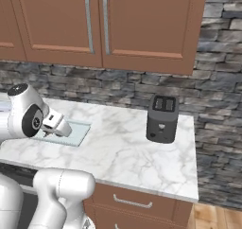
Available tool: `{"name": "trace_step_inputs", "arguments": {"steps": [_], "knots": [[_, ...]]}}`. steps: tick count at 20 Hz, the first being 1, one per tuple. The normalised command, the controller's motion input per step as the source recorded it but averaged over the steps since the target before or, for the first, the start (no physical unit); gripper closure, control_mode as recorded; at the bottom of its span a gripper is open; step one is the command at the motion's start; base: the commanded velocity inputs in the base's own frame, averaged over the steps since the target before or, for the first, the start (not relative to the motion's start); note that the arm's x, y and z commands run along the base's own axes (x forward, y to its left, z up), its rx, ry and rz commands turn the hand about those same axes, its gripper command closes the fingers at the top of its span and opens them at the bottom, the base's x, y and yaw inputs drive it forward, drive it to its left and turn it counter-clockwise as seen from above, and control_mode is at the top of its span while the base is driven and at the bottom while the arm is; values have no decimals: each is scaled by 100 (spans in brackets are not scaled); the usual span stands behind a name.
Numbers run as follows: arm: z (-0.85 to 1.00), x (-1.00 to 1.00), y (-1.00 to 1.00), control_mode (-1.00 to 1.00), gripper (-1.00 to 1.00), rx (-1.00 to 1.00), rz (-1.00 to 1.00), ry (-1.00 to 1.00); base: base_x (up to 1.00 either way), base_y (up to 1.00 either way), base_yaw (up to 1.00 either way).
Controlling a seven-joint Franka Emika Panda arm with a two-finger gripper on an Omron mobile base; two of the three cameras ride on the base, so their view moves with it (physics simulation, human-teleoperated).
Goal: Take the fish out of the fridge, briefly rinse it in the sink, and place it on the tray next to the sink.
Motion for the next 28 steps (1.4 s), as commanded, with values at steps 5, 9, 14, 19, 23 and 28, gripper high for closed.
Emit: {"name": "trace_step_inputs", "arguments": {"steps": [5, 9, 14, 19, 23, 28], "knots": [[-6, 100, 51, -100, 100, 11, 18, -5, 0, 0, 0], [-17, 100, 50, -100, 100, 19, 9, 0, 0, 0, 0], [-26, 100, 57, -100, 100, 13, 4, 0, 0, 0, 0], [-24, 44, 12, -100, 100, 5, 2, 13, 0, 0, 0], [-66, 10, 10, -100, 100, -3, 0, 15, 0, 0, 0], [-37, 24, 12, -100, 100, -6, 0, 8, 0, 0, 0]]}}
